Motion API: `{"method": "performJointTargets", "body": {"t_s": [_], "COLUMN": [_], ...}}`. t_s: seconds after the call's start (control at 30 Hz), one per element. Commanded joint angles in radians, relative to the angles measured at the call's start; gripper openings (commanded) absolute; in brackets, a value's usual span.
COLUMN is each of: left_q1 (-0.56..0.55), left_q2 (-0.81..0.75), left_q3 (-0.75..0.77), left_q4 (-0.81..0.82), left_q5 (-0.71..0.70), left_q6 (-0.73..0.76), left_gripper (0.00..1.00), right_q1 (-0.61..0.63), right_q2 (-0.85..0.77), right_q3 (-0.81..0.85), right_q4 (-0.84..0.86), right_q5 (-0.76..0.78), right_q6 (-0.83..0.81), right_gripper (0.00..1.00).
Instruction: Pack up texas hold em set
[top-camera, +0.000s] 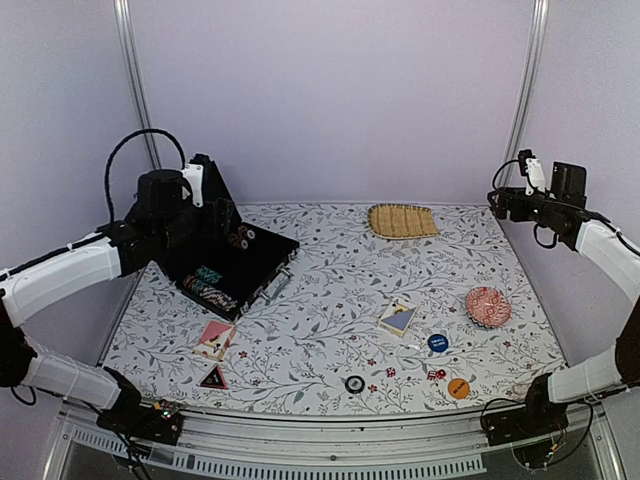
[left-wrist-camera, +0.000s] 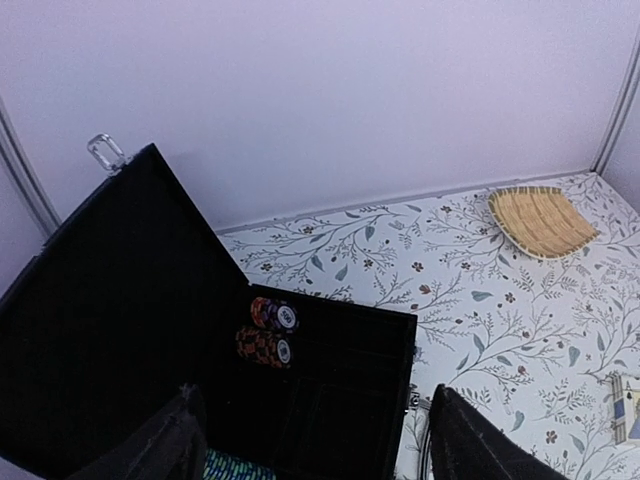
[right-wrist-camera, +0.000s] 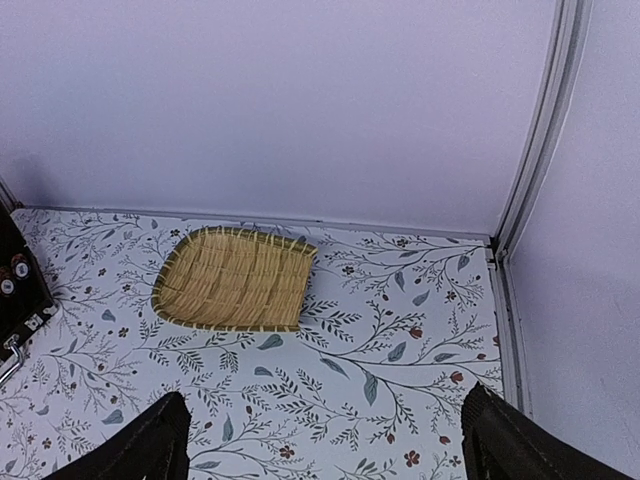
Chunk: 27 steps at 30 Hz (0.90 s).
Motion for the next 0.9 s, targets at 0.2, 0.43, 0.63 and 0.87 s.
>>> {"method": "performJointTargets", "body": {"t_s": [0.2, 0.43, 0.63, 0.87], "left_q1": [-0.059, -0.095, -0.11, -0.112], "left_q2": [0.38, 0.618, 0.793, 0.924], "left_q3": [0.28, 0.468, 0.603, 0.745], "left_q4": [-0.149, -0.258, -0.306, -0.397], "left_q5": [0.157, 0.233, 0.263, 0.181], "left_q6": [-0.078, -0.142, -0.153, -0.156], "left_gripper": [0.71, 0.81, 0.8, 0.74], "right_q1": [-0.038, -0.046, -0.048, -0.05], "right_q2": [0.017, -0.042, -0.03, -0.001], "right_q3": [-0.015, -0.052, -0.076, -0.091], "right_q4": [-0.005, -0.076, -0.072, -0.075], "right_q5": [-0.027, -0.194, -0.233, -0.255], "right_q6": [-0.059, -0.147, -0.155, -0.181], "right_gripper": [0.99, 0.99, 0.98, 0.97]}}
